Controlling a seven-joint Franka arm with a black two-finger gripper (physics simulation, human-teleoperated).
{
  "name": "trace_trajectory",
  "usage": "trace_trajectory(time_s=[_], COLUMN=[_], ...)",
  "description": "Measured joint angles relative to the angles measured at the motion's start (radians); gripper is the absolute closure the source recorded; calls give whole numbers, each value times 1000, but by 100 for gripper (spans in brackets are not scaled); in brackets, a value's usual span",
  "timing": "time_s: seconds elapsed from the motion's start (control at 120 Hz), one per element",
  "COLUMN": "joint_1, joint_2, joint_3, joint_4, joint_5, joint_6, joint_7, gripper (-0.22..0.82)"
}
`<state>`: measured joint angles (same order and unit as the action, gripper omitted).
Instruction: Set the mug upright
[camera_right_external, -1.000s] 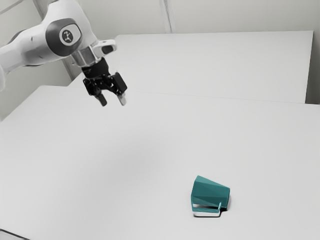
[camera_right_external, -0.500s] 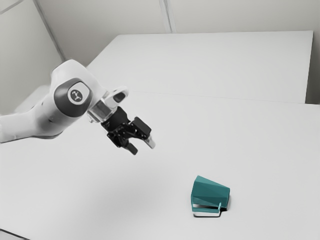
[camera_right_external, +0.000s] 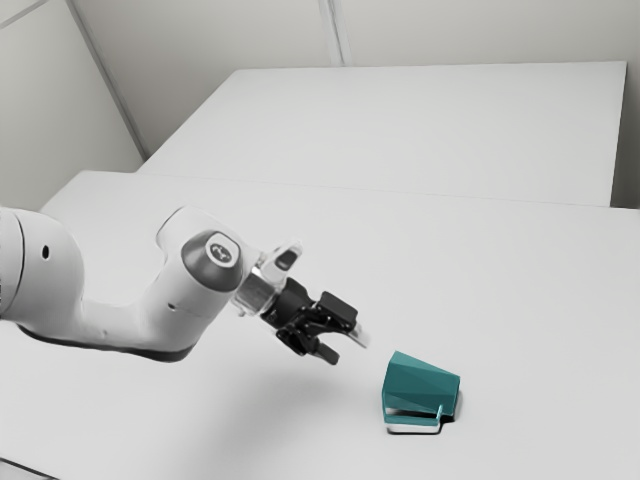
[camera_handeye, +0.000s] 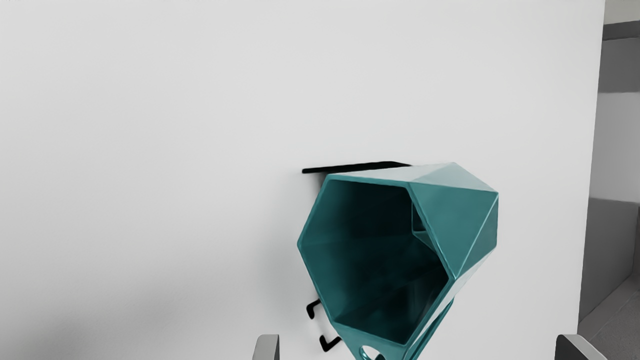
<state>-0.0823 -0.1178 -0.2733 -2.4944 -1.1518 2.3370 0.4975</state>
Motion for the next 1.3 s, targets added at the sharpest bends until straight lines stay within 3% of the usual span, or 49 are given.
trace_trajectory(time_s=[0.308, 0.767, 0.8, 0.942, 1.025, 1.167, 1.3], joint_1=[-28, -4, -4, -3, -1, 1, -2], joint_2=[150, 204, 203, 201, 196, 176, 156], joint_3=[-82, -166, -171, -180, -189, -216, -240], joint_4=[77, 95, 96, 106, 108, 121, 124], joint_5=[-172, -283, -287, -302, -309, -312, -313], joint_6=[138, 179, 179, 179, 182, 187, 190], joint_7=[113, 200, 205, 220, 227, 235, 241], gripper=[0, 0, 5, 42, 56, 69, 73])
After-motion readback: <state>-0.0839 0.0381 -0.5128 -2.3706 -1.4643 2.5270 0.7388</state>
